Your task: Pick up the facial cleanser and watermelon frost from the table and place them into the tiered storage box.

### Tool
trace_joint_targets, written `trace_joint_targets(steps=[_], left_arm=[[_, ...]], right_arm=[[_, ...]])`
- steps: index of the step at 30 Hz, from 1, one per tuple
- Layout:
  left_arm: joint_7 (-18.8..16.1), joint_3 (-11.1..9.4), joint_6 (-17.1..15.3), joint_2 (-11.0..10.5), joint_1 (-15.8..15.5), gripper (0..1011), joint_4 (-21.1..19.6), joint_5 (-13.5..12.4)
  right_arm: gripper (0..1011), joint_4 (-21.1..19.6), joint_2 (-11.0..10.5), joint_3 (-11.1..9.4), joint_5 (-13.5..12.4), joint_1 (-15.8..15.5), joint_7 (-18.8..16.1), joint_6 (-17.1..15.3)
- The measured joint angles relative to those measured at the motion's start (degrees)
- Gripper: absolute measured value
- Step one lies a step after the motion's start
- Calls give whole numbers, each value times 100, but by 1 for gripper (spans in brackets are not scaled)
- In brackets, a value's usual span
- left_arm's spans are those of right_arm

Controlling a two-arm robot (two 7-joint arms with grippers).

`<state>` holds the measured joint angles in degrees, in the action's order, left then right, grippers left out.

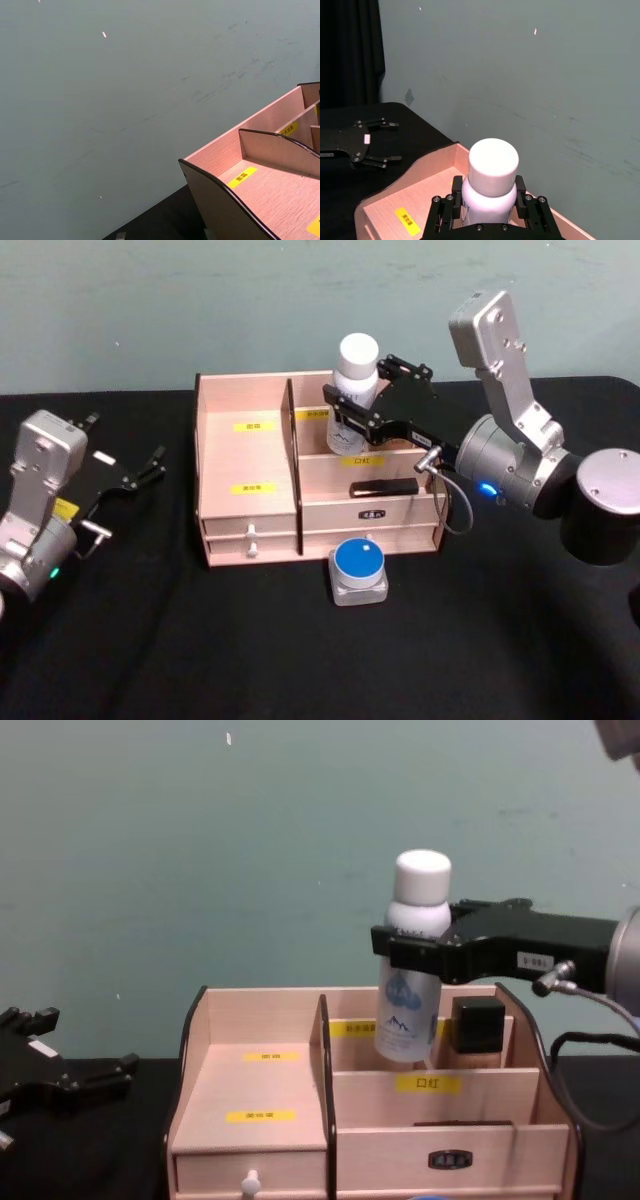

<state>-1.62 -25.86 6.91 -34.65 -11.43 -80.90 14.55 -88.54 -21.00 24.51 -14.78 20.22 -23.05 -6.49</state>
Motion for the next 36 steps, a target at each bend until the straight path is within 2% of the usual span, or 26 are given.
trace_joint_targets(steps=[12,36], left_arm=[[0,0,0,0,0,1009,0,0],[0,0,0,0,0,1009,0,0]], right_arm=[[611,447,170,31,119,215,2,154],[611,1034,411,88,208,464,-109,352]])
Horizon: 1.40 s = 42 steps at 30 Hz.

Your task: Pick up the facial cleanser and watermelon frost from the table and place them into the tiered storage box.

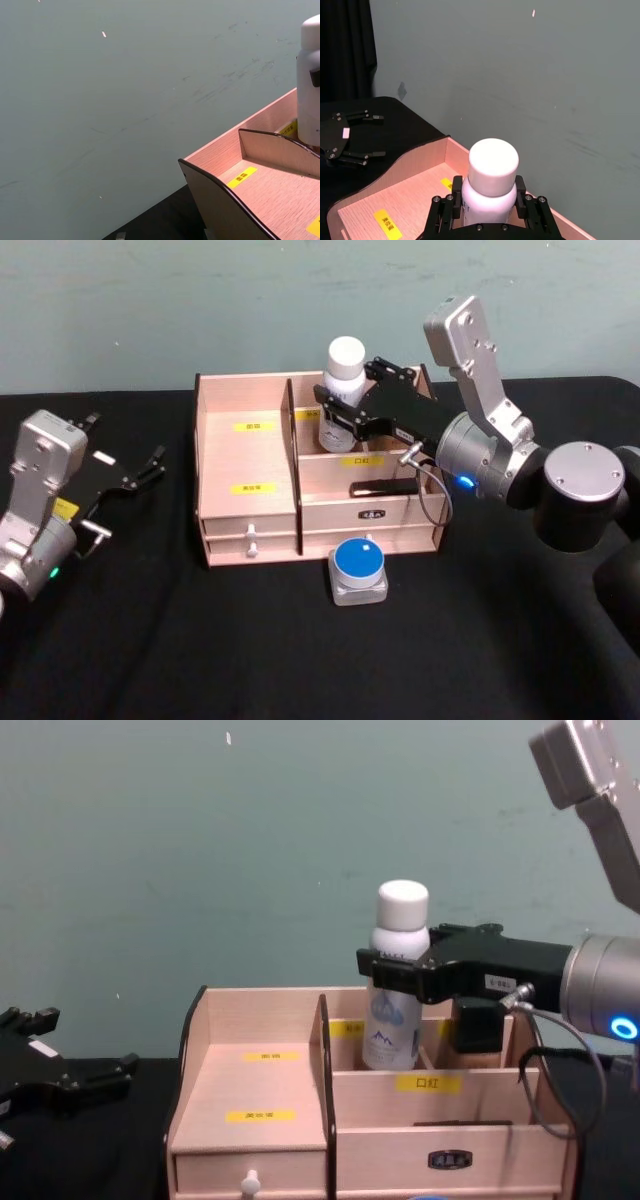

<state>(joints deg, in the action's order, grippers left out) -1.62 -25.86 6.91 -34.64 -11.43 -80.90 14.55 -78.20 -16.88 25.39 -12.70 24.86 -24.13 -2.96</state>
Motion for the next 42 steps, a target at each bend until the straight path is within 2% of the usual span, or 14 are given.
trace_joint_targets(steps=[22,37,42], left_arm=[[0,0,0,0,0,1010,0,0],[0,0,0,0,0,1010,0,0],[0,0,0,0,0,1010,0,0]], right_arm=[[611,620,103,83,-161,127,-249,-70],[612,594,102,78,-156,121,-239,-73],[729,586,101,74,-156,119,-235,-69]])
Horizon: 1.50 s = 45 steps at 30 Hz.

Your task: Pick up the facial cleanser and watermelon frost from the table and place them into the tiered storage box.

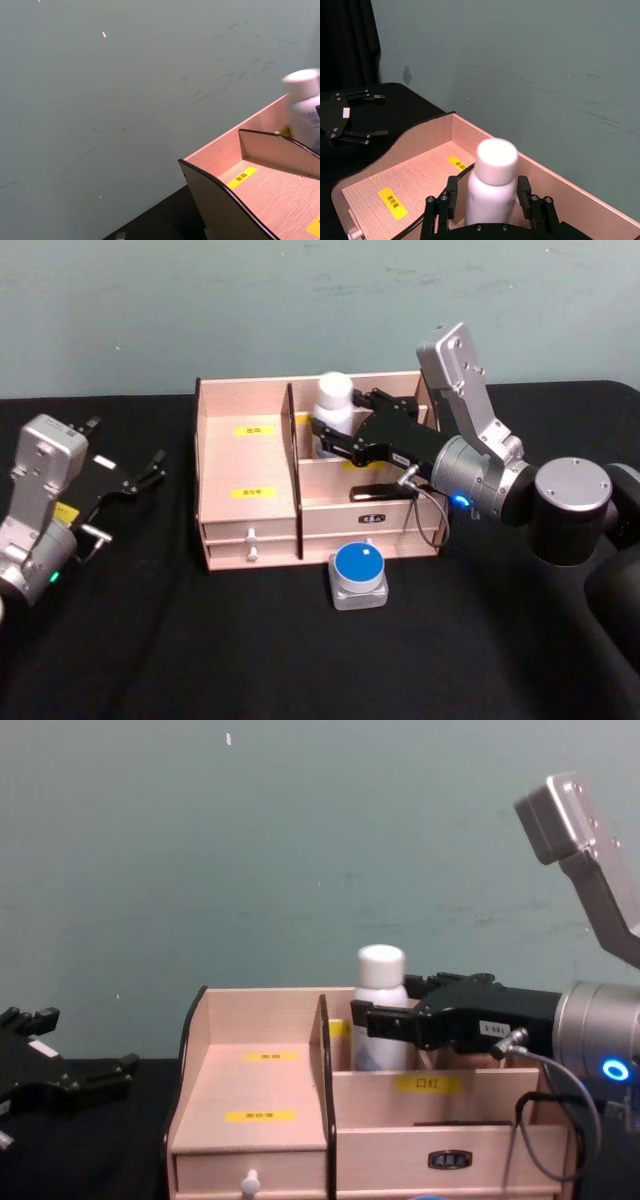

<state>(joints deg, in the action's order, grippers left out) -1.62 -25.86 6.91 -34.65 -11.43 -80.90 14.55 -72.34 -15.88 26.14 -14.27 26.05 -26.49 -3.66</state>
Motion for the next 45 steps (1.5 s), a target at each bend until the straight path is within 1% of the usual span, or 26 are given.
trace_joint_targets(steps=[4,8,9,12,16,17,19,20,22,23,25,26,30,31,32,33,35,36,38,39,41,42,45], left_arm=[[0,0,0,0,0,1010,0,0],[0,0,0,0,0,1010,0,0],[0,0,0,0,0,1010,0,0],[0,0,0,0,0,1010,0,0],[0,0,0,0,0,1010,0,0],[0,0,0,0,0,1010,0,0],[0,0,0,0,0,1010,0,0],[0,0,0,0,0,1010,0,0],[0,0,0,0,0,1009,0,0],[0,0,0,0,0,1010,0,0],[0,0,0,0,0,1010,0,0],[0,0,0,0,0,1010,0,0],[0,0,0,0,0,1010,0,0],[0,0,0,0,0,1010,0,0],[0,0,0,0,0,1010,0,0],[0,0,0,0,0,1010,0,0],[0,0,0,0,0,1010,0,0],[0,0,0,0,0,1010,0,0],[0,0,0,0,0,1010,0,0],[0,0,0,0,0,1010,0,0],[0,0,0,0,0,1010,0,0],[0,0,0,0,0,1010,0,0],[0,0,0,0,0,1010,0,0]], right_arm=[[855,-2,-2,-2,1,-2,1,1],[943,-4,-3,-2,2,-3,3,1],[987,-32,-15,-4,2,-15,9,1],[1003,-137,-59,-5,5,-46,26,-25],[1002,-485,-190,-17,37,-138,100,-186],[1002,-698,-271,-32,53,-201,134,-291],[1002,-971,-364,-55,61,-288,169,-423],[1002,-1210,-446,-85,61,-369,203,-555],[1002,-1495,-541,-119,60,-480,234,-702],[1002,-1803,-646,-166,38,-624,267,-846],[1002,-2130,-761,-212,0,-793,300,-977],[1002,-2441,-856,-258,-32,-960,342,-1094],[1002,-2995,-1039,-352,-96,-1330,428,-1257],[1002,-3227,-1116,-396,-119,-1522,474,-1303],[1002,-3318,-1145,-411,-127,-1591,488,-1318],[1002,-3498,-1209,-448,-143,-1762,526,-1336],[1002,-3669,-1274,-482,-152,-1945,571,-1344],[1002,-3804,-1331,-511,-151,-2119,613,-1343],[1002,-3916,-1376,-532,-146,-2277,651,-1342],[1002,-4021,-1418,-548,-134,-2438,685,-1343],[1002,-4090,-1450,-558,-110,-2582,724,-1349],[1002,-4167,-1478,-567,-83,-2761,770,-1364],[1002,-4238,-1493,-578,-45,-2987,836,-1411]])
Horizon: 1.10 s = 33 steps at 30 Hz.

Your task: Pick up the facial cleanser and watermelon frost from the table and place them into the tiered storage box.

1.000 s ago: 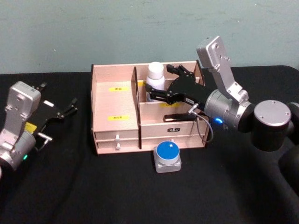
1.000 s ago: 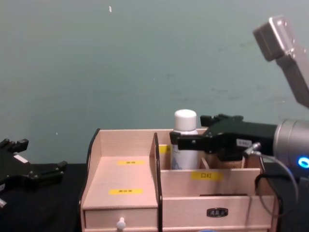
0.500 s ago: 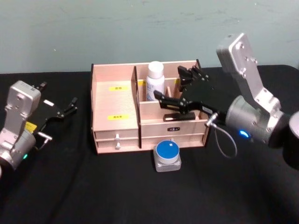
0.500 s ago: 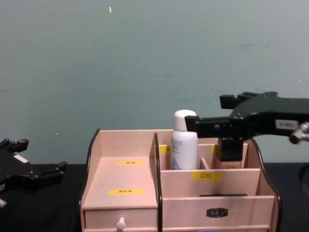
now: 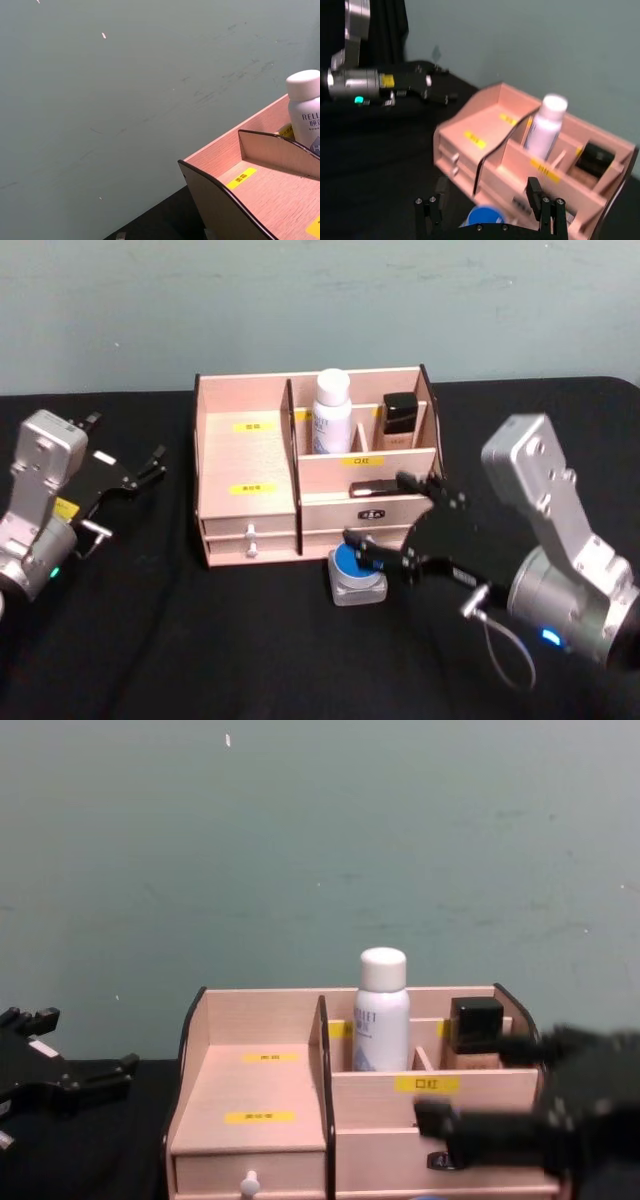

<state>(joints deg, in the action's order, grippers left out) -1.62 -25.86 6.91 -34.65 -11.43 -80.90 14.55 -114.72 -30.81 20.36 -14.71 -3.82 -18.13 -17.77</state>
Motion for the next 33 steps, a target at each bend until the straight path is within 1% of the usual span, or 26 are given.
trace_joint_targets(steps=[2,6,11,16,20,27,33], left_arm=[[0,0,0,0,0,1010,0,0],[0,0,0,0,0,1010,0,0],[0,0,0,0,0,1010,0,0],[0,0,0,0,0,1009,0,0],[0,0,0,0,0,1009,0,0],[0,0,0,0,0,1010,0,0],[0,0,0,0,0,1010,0,0]], right_arm=[[1002,-25,3,-3,30,-194,54,-87],[1003,13,60,-5,102,-473,163,-267],[1002,169,161,3,208,-570,271,-450],[1002,335,280,1,305,-535,335,-578],[1002,539,430,22,369,-408,336,-642],[1003,827,649,80,421,-191,214,-653],[1002,1028,800,125,542,-44,169,-635]])
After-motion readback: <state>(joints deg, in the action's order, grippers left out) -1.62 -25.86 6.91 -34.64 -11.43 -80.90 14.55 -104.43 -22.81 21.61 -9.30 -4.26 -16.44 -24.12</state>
